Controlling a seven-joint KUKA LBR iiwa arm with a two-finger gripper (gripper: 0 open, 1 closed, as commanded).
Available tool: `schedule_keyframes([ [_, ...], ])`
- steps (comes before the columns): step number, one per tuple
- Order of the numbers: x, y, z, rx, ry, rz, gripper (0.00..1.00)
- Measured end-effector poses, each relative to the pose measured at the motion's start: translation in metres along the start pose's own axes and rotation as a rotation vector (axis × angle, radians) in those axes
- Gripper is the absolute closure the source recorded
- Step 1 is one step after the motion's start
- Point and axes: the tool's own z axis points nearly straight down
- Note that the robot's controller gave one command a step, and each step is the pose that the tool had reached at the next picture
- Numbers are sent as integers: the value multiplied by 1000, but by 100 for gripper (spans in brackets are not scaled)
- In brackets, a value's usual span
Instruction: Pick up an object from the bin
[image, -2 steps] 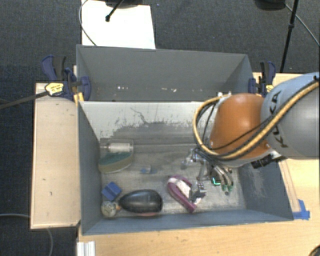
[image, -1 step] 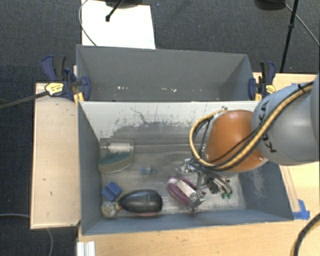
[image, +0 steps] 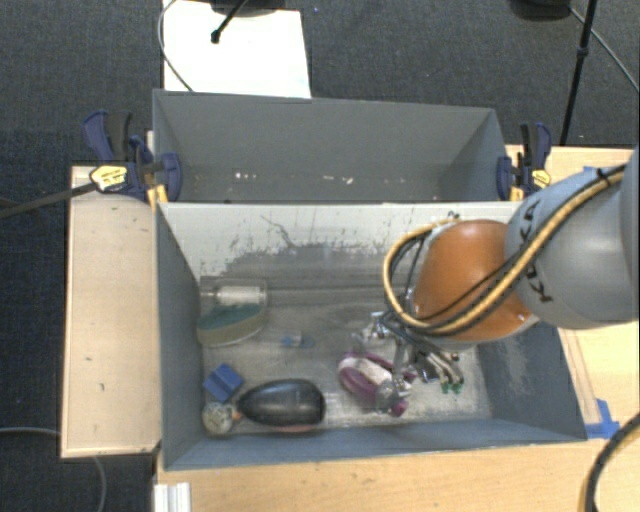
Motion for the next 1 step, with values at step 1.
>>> schedule_keyframes([
  [1, -1, 2, -1, -2, -3, 1, 100],
])
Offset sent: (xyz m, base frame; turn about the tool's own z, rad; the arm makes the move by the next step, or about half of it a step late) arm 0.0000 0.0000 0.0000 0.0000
